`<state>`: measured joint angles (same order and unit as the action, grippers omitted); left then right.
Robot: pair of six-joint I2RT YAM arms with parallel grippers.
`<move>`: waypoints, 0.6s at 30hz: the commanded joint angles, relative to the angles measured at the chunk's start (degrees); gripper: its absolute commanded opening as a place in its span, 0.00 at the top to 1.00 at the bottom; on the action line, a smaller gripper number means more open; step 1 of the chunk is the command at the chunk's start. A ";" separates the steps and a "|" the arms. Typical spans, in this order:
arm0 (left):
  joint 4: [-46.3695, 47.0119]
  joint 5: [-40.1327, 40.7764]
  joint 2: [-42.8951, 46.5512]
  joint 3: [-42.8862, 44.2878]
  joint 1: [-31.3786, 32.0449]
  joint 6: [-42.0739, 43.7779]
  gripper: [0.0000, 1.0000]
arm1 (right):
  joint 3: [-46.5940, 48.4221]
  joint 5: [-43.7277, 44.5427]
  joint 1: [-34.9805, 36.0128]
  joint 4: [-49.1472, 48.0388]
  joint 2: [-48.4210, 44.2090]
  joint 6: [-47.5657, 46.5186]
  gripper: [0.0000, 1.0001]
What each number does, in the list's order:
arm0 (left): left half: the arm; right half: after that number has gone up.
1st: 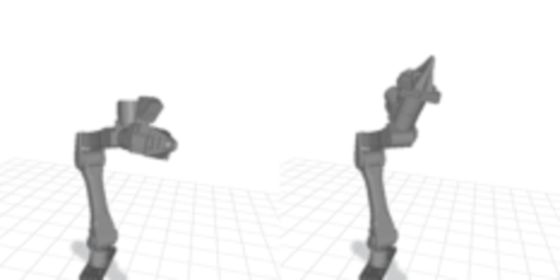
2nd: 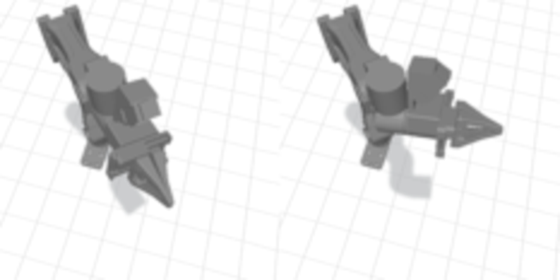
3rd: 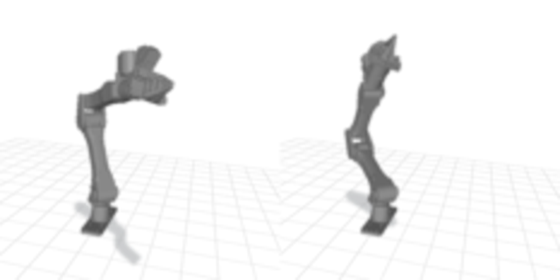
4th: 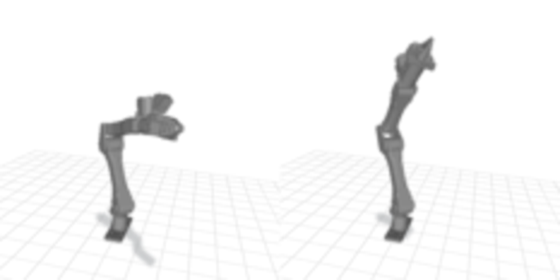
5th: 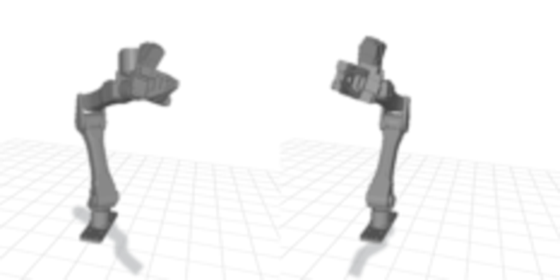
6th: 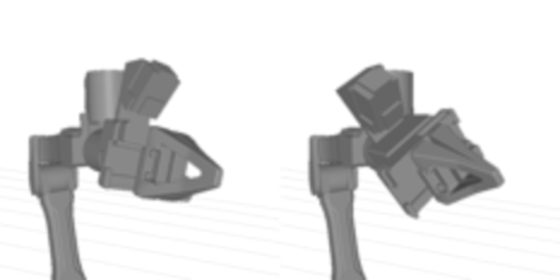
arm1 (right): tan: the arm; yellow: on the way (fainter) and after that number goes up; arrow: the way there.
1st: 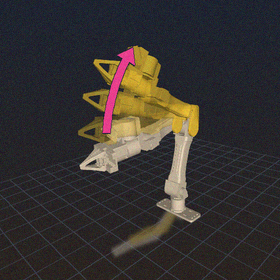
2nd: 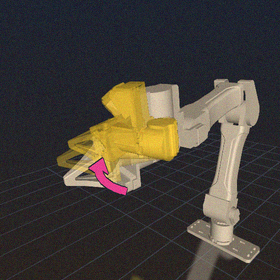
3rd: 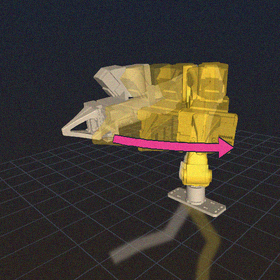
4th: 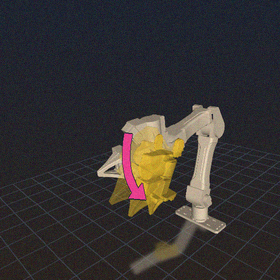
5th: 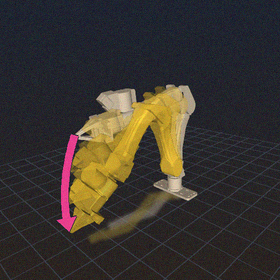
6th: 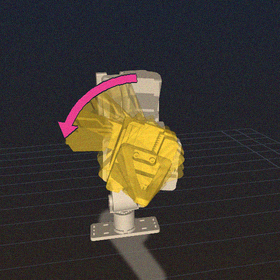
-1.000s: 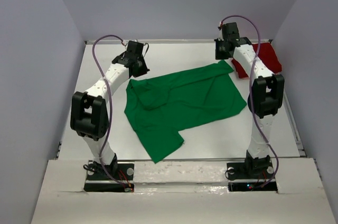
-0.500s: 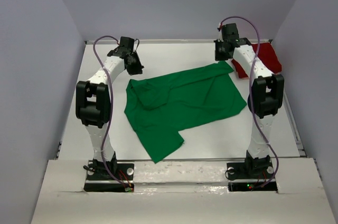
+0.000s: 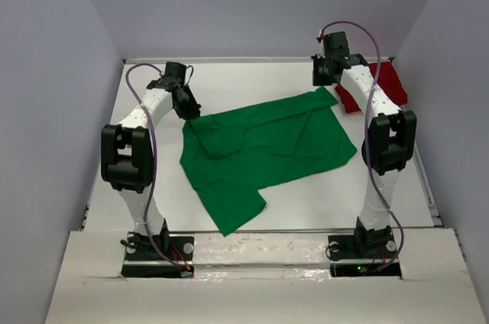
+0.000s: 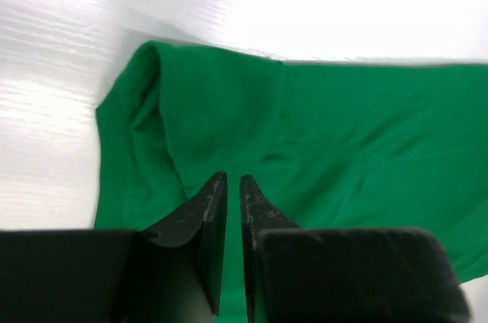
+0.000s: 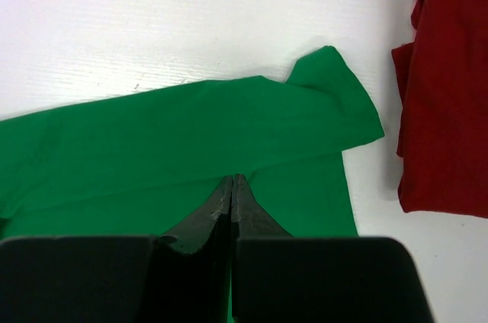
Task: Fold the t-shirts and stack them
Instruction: Fold the tshirt
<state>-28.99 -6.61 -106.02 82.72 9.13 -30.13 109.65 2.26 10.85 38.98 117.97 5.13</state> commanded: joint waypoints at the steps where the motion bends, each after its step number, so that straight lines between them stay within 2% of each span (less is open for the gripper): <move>1: -0.45 1.08 5.47 -1.59 -3.49 -0.72 0.60 | -0.66 -0.77 -0.31 -1.89 -4.33 -0.73 1.00; 3: -0.10 -0.32 5.65 -2.38 -4.81 -0.20 0.47 | -1.01 -0.77 -0.31 -2.07 -4.59 -0.73 1.00; 4: 0.34 -0.77 5.65 -3.34 -5.43 -0.02 0.46 | -1.10 -0.68 -0.31 -2.15 -4.68 -0.82 1.00; 7: 1.92 -5.32 5.30 -4.93 -8.06 0.68 0.46 | -1.10 -0.16 -0.31 -2.15 -5.47 -0.82 1.00; 11: 2.10 -6.30 3.37 -4.23 -8.69 1.30 0.47 | -1.28 0.37 -0.31 -2.24 -7.05 -0.91 1.00; 18: 3.85 -9.29 -0.24 -2.83 -10.09 0.95 0.55 | -1.63 1.08 -0.31 -2.51 -9.08 -1.35 1.00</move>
<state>-26.24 -12.23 -104.75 78.37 -0.16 -29.98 107.79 2.33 10.85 38.89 113.12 4.71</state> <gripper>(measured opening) 0.461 0.011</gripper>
